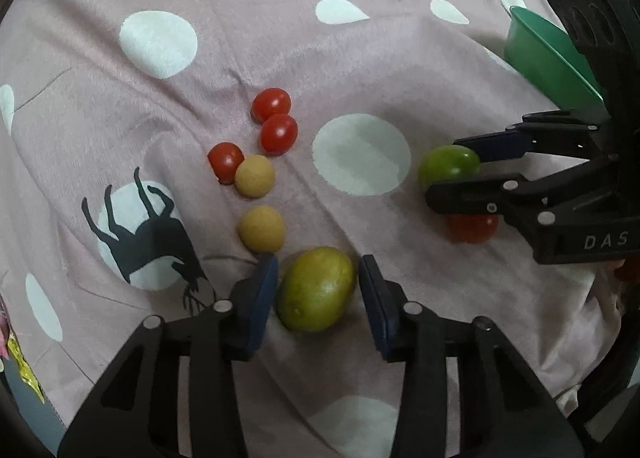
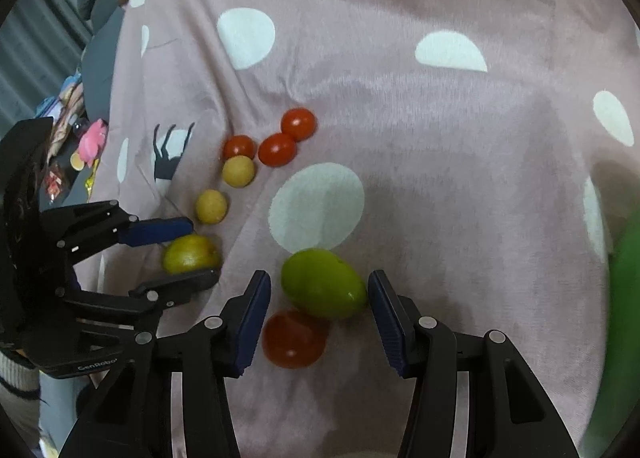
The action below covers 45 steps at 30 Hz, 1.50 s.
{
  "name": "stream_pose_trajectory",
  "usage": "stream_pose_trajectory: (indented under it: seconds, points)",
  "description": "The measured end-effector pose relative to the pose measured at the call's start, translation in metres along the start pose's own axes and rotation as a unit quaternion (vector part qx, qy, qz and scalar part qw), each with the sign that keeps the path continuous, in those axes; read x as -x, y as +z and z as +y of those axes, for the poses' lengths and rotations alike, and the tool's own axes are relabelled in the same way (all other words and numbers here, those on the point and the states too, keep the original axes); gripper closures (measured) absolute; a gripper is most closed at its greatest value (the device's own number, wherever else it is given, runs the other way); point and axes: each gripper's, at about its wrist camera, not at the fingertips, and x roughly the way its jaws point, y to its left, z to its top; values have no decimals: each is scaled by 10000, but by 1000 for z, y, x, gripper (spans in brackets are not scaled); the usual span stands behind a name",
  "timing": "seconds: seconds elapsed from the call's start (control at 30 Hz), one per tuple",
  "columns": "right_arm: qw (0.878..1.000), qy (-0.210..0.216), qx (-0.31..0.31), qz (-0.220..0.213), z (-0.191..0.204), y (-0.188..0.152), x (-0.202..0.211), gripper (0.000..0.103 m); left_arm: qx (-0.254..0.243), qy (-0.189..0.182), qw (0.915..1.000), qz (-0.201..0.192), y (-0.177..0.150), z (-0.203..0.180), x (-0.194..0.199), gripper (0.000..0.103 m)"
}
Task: Organize fruits
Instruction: 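Grasp the yellow-green mango with the left tool while the right tool grasps the green fruit, then carry the mango and green fruit to the green bowl and release both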
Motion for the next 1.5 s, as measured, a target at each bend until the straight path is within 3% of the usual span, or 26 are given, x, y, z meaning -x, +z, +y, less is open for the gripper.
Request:
stream_pose_trajectory:
  seconds: [0.1, 0.27, 0.4, 0.5, 0.63, 0.8, 0.97, 1.5]
  points:
    - [10000, 34, -88, 4, -3, 0, -1, 58, 20, -36, 10000, -8, 0, 3, 1, 66]
    - [10000, -89, -24, -19, -3, -4, 4, 58, -452, 196, 9987, 145, -3, -12, -1, 66]
    - [9999, -40, -87, -33, -7, -4, 4, 59, -490, 168, 9985, 173, -1, -15, -7, 65]
    - [9998, -16, -164, -83, -7, -4, 2, 59, -9, -106, 9998, 144, 6, -2, -12, 69]
    - [9996, 60, -181, -196, -7, -8, 9, 59, 16, -2, 10000, 21, 2, -4, -12, 69]
    - [9990, 78, -215, -391, -8, -11, 24, 59, 605, -250, 9975, -275, -15, 0, 4, 70]
    - [9984, 129, -293, -470, -4, -20, 35, 59, 1141, -412, 9910, -561, -27, 2, 34, 69]
    - [9928, -276, 61, -1164, 34, -67, 102, 59, 1894, -789, 9730, -1057, -64, -28, 91, 69]
